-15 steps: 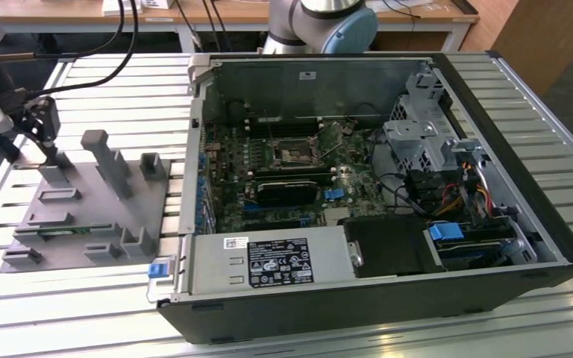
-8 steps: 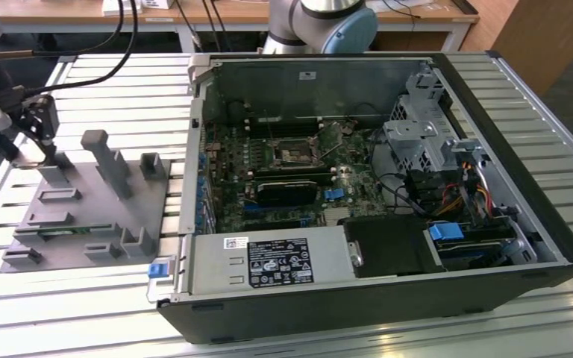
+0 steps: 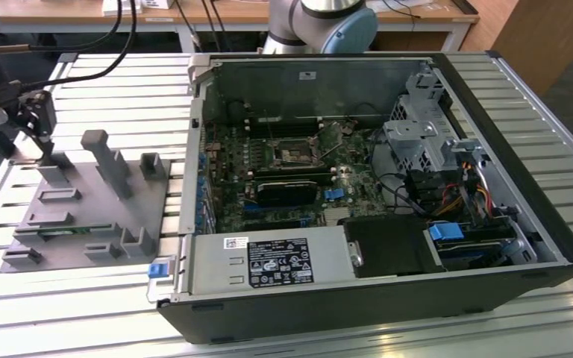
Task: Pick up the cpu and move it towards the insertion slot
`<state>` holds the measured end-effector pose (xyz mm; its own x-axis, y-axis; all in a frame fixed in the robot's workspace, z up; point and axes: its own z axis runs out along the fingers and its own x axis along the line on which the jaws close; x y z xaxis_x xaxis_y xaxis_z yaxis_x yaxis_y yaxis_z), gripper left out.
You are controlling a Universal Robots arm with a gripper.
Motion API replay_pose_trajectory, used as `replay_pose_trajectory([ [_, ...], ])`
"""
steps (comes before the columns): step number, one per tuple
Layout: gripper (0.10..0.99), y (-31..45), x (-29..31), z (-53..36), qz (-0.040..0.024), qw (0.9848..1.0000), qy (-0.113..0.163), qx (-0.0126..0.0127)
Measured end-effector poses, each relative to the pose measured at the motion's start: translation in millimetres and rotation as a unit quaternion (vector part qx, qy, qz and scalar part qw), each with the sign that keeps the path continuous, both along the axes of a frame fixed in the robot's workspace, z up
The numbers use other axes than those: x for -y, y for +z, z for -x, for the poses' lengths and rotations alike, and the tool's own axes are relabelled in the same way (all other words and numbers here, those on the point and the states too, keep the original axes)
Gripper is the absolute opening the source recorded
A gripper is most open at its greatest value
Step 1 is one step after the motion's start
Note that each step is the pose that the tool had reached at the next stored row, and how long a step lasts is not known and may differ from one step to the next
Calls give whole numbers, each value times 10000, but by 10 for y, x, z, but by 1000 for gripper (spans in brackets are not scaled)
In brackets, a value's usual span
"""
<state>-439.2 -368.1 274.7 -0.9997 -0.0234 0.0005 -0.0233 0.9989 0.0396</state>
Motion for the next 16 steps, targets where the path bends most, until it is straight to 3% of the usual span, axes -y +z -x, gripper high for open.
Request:
replay_pose_trajectory([
  [16,545,160,-2,0,0,10000,0,0],
])
